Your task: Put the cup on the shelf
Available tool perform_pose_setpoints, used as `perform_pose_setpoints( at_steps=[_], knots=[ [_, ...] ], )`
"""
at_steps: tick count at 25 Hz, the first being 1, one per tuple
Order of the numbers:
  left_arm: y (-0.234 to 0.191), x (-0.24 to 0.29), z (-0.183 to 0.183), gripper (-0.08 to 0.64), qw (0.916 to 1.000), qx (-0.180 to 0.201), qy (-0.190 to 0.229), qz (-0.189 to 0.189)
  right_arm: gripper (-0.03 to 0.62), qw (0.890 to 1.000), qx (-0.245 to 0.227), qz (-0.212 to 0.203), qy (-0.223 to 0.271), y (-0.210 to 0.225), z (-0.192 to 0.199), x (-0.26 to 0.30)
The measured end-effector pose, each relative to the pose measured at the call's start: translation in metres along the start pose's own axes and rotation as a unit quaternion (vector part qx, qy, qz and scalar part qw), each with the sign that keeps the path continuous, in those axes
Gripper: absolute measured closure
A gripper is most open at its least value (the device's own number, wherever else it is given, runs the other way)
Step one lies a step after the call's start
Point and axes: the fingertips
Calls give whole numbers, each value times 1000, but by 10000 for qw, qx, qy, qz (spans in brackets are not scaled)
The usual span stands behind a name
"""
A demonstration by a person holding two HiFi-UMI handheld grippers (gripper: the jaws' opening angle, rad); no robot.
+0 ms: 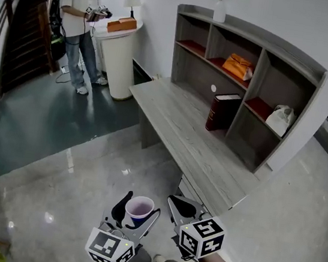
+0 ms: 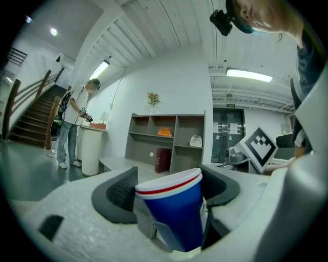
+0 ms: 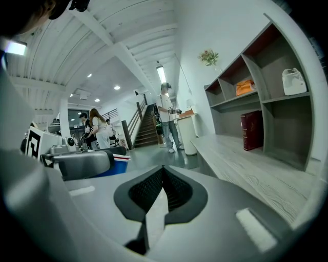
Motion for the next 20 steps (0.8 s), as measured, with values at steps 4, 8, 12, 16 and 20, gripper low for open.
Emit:
perform_pose_setpoints(
  at_steps=[4, 8, 12, 16, 20],
  knots=[
    [-11, 19, -3, 202, 9999, -42, -32, 99, 592, 9999, 47, 110, -29, 14, -7, 9],
    [-28, 42, -7, 202, 9995, -52, -60, 298, 592, 9995, 86, 318, -13, 30, -14, 27],
    [-54, 63, -16, 202, 9988, 29, -84, 487, 592, 9986, 151, 504, 14, 45, -25, 54],
    [-87, 85, -24, 202, 9981, -11, -123, 611, 592, 9975, 215, 671, 62, 57, -41, 83],
    [-117, 105, -33, 202, 9969, 49, -100, 780, 592, 9960, 255, 852, 132, 68, -53, 113]
  ],
)
Point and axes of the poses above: the fingertips, and each gripper's own axes: x forward along the fingers, y to its right, z out of its underside, and after that the axes turned 10 degrees about -z, right-handed
